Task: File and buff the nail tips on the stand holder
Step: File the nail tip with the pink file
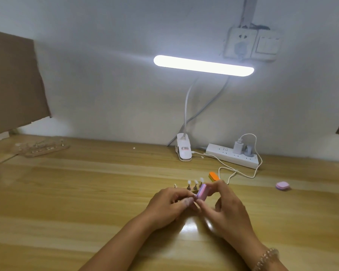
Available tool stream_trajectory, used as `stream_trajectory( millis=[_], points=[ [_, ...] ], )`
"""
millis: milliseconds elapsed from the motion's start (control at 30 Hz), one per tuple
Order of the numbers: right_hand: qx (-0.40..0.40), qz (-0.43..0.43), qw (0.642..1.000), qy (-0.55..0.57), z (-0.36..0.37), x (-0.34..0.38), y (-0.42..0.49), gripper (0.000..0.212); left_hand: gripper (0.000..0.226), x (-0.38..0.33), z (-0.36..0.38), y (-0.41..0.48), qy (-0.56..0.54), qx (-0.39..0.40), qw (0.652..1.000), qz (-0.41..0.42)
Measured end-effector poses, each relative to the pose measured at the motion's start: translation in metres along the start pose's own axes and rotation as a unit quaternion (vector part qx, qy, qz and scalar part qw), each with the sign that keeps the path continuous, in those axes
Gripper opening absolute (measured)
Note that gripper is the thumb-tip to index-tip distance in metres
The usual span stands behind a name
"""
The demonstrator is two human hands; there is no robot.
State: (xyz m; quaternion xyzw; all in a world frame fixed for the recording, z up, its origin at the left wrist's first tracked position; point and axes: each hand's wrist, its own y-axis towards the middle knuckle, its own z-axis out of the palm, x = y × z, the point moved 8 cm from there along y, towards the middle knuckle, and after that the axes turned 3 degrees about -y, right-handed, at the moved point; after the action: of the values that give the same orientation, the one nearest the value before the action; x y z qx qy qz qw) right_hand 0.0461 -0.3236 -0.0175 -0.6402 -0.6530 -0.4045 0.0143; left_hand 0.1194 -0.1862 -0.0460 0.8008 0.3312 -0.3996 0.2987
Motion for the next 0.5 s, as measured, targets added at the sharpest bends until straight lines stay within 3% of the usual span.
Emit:
stream_trajectory(
  millis=[100,200,333,500],
  points=[
    [0.054,-0.023,0.998,0.008,0.009,0.006,-0.002,0.033,0.025,0.001,0.0,0.0,-0.003,0.002,1.0,-0.008],
    [0.009,0.005,1.0,0.013,0.001,0.001,0.0,0.032,0.03,0.0,0.0,0.0,-0.013,-0.001,1.0,-0.014],
    [0.067,-0.036,0.997,-0.012,0.01,0.011,-0.005,0.035,0.027,0.001,0.001,0.0,-0.021,0.008,1.0,-0.013],
    [0.029,-0.037,0.999,-0.004,0.003,0.014,-0.004,0.028,0.024,0.001,-0.004,0.001,-0.035,-0.02,0.999,-0.005]
  ],
)
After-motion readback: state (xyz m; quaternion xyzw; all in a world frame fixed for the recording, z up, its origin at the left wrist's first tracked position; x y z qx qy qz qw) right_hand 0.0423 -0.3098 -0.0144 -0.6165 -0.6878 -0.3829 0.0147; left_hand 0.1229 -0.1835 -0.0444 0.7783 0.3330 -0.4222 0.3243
